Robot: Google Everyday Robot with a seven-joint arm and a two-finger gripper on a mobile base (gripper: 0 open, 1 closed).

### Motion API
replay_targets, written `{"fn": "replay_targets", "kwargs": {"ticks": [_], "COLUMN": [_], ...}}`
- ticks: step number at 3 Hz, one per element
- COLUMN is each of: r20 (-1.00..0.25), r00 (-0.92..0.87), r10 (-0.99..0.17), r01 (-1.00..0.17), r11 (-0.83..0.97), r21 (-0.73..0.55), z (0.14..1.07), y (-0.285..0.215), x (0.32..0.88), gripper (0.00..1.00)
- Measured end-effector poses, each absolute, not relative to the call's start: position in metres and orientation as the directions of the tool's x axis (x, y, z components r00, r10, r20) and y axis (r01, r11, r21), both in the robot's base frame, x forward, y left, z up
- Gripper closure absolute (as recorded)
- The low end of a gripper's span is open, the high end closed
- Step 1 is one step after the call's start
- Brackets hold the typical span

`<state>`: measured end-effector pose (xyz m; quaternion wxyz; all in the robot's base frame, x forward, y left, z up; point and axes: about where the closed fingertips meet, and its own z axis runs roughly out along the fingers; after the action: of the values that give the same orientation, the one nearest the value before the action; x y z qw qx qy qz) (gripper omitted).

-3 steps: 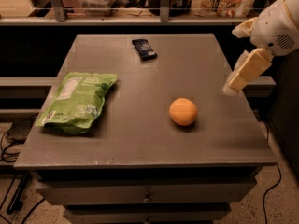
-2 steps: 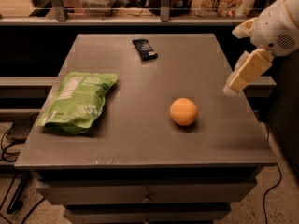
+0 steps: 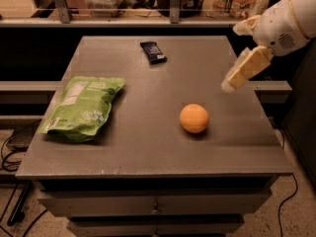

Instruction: Pick rxbar blueberry

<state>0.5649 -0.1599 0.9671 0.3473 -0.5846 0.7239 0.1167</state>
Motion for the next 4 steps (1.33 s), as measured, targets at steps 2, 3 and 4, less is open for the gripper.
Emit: {"fn": "replay_targets", "kwargs": {"ticks": [2,3,4], "r20": [-0.777,-0.807,-0.816], "r00": [-0.017,-0.043,-0.059], "r10": [-0.629,-0.589,-0.574], "r01": [-0.948,-0.942,-0.932], "r11": [0.258,0.294,0.325], "r21": [-0.188,-0.164,-0.161], "z": [0.96,0.94,0.927], "y": [-0.11,-0.087,-0.077], "x": [0.619,0.662,0.689], "gripper": [0.0,0.0,0.0]}}
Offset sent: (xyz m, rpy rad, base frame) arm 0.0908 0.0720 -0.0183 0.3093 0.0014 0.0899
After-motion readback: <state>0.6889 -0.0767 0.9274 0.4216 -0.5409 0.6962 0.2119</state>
